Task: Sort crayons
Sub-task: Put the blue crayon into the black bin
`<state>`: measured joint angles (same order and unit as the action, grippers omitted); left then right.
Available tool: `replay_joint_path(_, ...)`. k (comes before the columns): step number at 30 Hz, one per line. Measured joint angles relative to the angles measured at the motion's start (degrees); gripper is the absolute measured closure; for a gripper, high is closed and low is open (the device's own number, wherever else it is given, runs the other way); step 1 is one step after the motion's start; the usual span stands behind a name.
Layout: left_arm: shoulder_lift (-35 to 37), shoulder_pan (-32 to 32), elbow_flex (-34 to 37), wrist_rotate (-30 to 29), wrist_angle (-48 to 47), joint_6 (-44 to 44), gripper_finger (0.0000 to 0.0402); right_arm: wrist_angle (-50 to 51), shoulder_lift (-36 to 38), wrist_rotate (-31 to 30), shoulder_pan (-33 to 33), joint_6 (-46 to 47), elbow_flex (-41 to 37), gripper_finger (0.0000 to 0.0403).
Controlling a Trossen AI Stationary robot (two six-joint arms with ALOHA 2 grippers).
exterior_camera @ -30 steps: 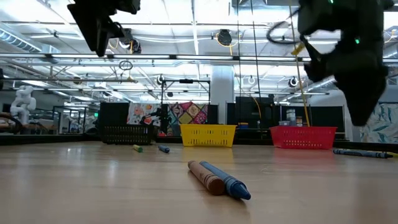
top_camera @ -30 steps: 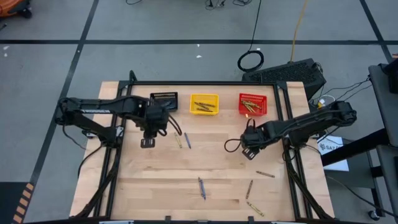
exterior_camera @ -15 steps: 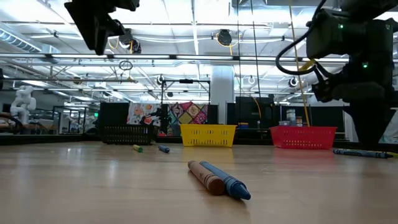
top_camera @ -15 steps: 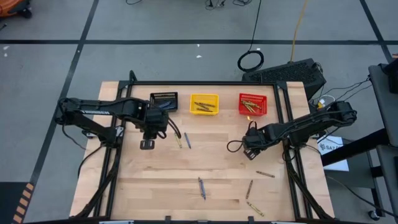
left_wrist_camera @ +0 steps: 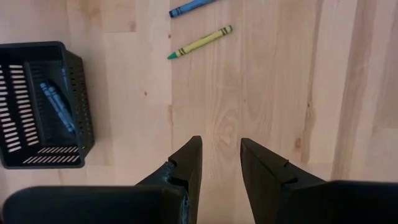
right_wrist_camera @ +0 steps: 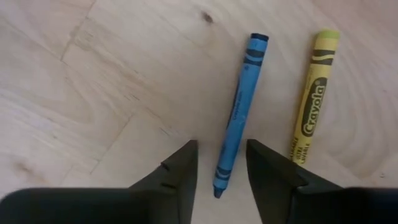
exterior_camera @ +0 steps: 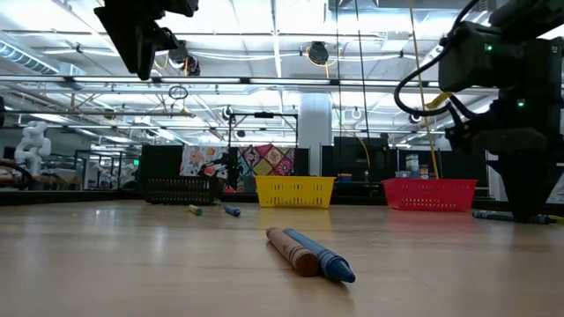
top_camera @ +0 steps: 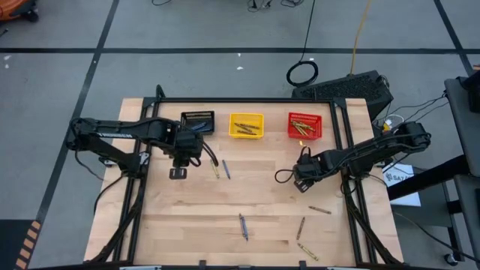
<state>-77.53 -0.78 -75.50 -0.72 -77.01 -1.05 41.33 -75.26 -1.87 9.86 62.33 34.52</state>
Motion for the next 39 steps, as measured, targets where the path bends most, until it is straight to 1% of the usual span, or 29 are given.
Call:
replay_joint_path(3,0.0,0.0,0.0,-0.3,0.0,0.0,0.0297,-0.2,0.0,0.2,0.0,0.2,0.0,0.0317)
replay_joint_path(8,0.0,0.0,0.0,-0.3,0.0,0.0,0.0297,-0.2,0.0,0.3,0.0,1.8,0.0,0.0388)
replay_joint_path(9,0.0,0.0,0.0,-0.3,0.0,0.0,0.0297,-0.2,0.0,0.3,0.0,2.1,0.0,0.0394)
replay_joint_path(24,0.0,0.0,0.0,-0.3,0.0,0.0,0.0297,-0.3,0.0,0.7,0.0,3.0,0.2,0.0402)
replay_joint_path(28,0.0,0.0,0.0,-0.5,-0.1,0.0,0.0297,-0.8,-0.2,3.1,0.0,1.9,2.3,0.0402)
replay_joint_path(33,0.0,0.0,0.0,-3.1,-1.3,0.0,0.0297,-1.4,-0.2,2.2,0.0,0.2,5.0,0.0402)
replay_joint_path(39,0.0,0.0,0.0,-3.3,-2.0,0.0,0.0297,-8.2,-0.2,0.3,-0.9,-2.6,6.4,0.0403)
